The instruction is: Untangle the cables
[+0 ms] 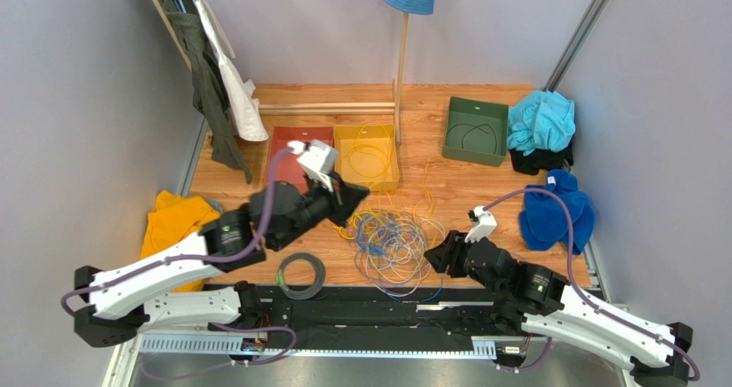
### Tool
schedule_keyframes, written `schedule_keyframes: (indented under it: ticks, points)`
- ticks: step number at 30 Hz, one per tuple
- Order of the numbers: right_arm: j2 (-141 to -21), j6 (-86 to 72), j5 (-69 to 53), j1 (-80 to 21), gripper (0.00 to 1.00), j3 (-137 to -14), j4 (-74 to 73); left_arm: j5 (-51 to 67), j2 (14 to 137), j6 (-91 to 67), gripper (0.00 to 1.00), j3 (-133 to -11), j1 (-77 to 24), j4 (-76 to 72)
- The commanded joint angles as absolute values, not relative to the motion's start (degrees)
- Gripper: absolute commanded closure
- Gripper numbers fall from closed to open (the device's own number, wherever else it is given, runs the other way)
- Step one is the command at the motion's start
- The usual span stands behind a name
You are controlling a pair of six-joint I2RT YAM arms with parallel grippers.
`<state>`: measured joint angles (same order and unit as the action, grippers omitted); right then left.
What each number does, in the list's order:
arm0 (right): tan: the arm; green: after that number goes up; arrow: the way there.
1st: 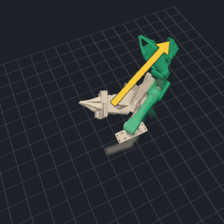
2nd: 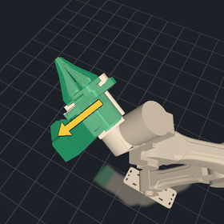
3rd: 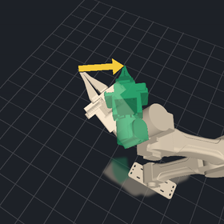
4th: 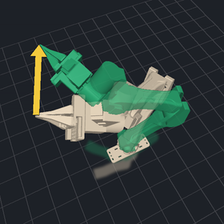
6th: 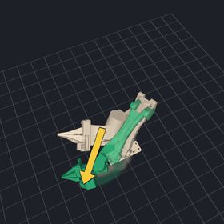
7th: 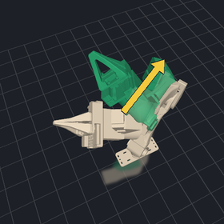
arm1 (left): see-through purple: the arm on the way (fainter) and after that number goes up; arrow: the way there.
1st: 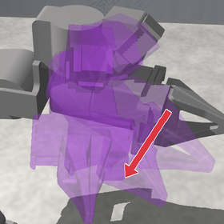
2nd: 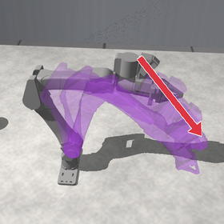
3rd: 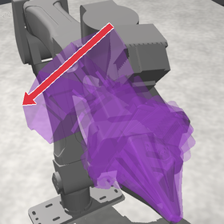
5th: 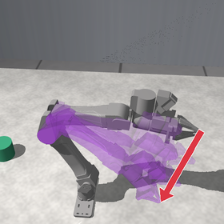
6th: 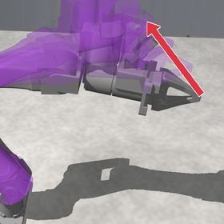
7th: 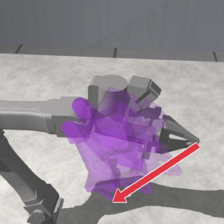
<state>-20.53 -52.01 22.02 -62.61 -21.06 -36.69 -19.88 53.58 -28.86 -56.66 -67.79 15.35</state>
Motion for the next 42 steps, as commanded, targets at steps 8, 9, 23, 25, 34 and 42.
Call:
schedule_keyframes:
  ticks: [8, 9, 23, 25, 34, 42]
  points:
    - [-22.4, -44.8, 21.7, -62.9, 0.50, -28.6, -31.5, -29.9, 56.3, -13.6, 1.00, -85.9, -67.9, 36.5]
    - [-22.4, -44.2, 21.9, -62.9, 0.50, -28.9, -31.2, -30.1, 57.7, -12.9, 1.00, -88.0, -67.9, 37.6]
    - [-25.7, -27.5, 15.5, -62.9, 0.46, -43.0, -9.1, -27.1, 59.9, -14.8, 1.00, -86.8, -68.0, 40.0]
    - [-29.9, -26.3, 14.5, -62.9, 0.46, -44.6, -6.3, -26.1, 59.9, -15.5, 1.00, -85.2, -68.0, 39.5]
    - [-43.9, -23.8, 11.3, -62.9, 0.48, -50.8, -0.5, -22.9, 57.1, -17.3, 1.00, -79.4, -67.9, 36.9]
    - [-50.4, -26.2, 7.4, -62.9, 0.48, -50.9, 3.2, -21.4, 56.0, -17.8, 1.00, -77.9, -67.9, 36.7]
